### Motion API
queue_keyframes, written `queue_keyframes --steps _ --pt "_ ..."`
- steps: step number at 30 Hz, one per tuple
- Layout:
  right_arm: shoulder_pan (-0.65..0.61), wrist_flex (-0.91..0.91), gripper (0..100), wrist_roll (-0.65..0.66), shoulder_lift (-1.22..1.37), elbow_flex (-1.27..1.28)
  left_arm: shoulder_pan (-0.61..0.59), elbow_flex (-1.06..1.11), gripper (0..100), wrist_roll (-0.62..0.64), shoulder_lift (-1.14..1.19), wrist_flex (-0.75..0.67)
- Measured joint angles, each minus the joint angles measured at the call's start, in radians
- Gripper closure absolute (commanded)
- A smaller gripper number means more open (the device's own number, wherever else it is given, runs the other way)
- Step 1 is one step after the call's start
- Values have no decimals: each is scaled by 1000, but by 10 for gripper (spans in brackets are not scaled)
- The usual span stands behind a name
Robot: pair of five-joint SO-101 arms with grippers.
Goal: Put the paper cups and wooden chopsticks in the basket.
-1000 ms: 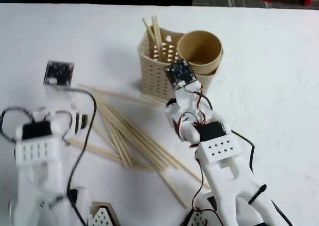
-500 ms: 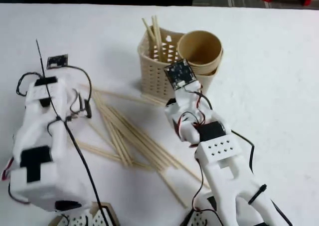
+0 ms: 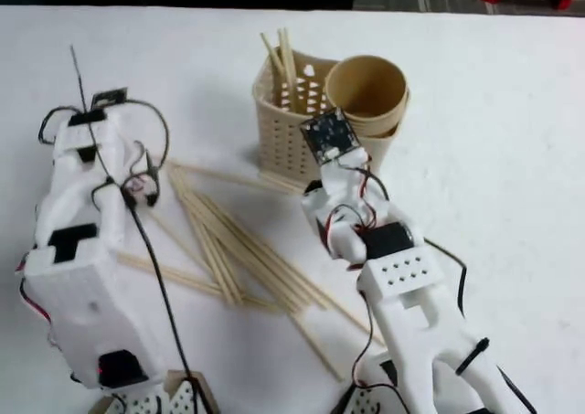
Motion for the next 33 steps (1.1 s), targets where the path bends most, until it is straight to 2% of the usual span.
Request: queue_keyframes --steps 13,17,26,33 --pt "-2 0 981 0 0 0 -6 -491 976 3 245 203" --pt "-2 0 981 0 0 0 -6 -666 976 3 250 256" --pt "0 0 981 0 0 3 -3 -1063 977 3 250 482" --pt "0 0 981 0 0 3 74 -1343 977 -46 250 502"
